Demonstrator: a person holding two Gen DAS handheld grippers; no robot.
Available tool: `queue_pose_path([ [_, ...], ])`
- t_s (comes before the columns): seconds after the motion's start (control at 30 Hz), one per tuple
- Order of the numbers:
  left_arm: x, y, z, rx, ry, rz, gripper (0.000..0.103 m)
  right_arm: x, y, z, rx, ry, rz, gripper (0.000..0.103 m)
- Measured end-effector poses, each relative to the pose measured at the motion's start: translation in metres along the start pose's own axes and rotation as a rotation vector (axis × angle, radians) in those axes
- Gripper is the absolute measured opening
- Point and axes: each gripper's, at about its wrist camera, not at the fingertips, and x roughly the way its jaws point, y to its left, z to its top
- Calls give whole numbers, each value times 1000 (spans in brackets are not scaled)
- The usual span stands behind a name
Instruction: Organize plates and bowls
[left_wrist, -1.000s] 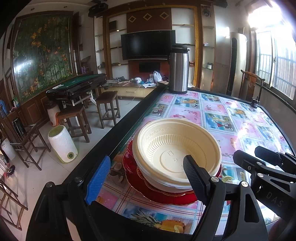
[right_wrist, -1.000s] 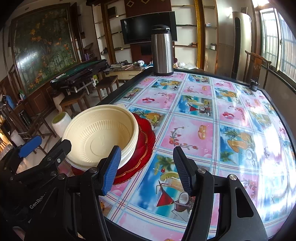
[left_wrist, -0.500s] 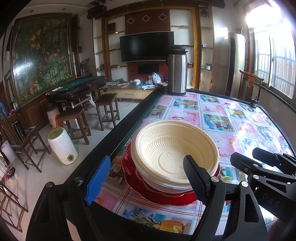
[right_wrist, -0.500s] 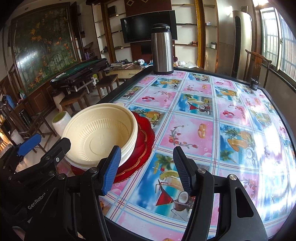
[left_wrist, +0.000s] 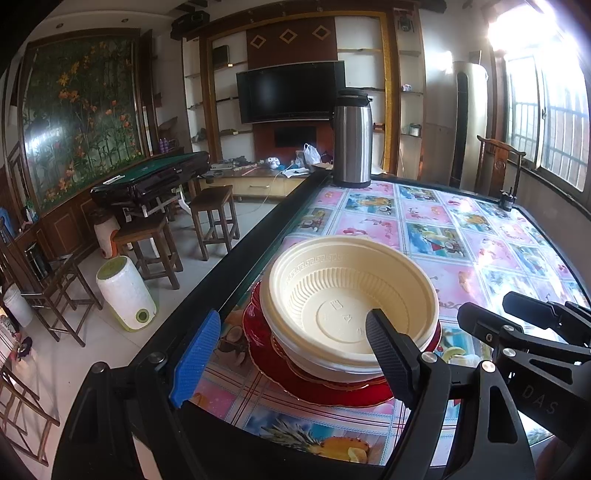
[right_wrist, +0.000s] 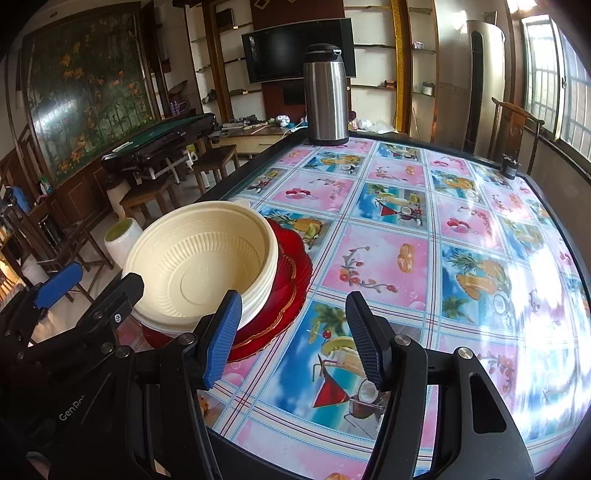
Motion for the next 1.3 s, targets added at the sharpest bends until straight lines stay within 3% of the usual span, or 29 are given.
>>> queue_pose_path([
  [1.3, 2, 13, 1, 0, 8, -2, 81, 1, 7, -3, -12, 15, 4, 59],
])
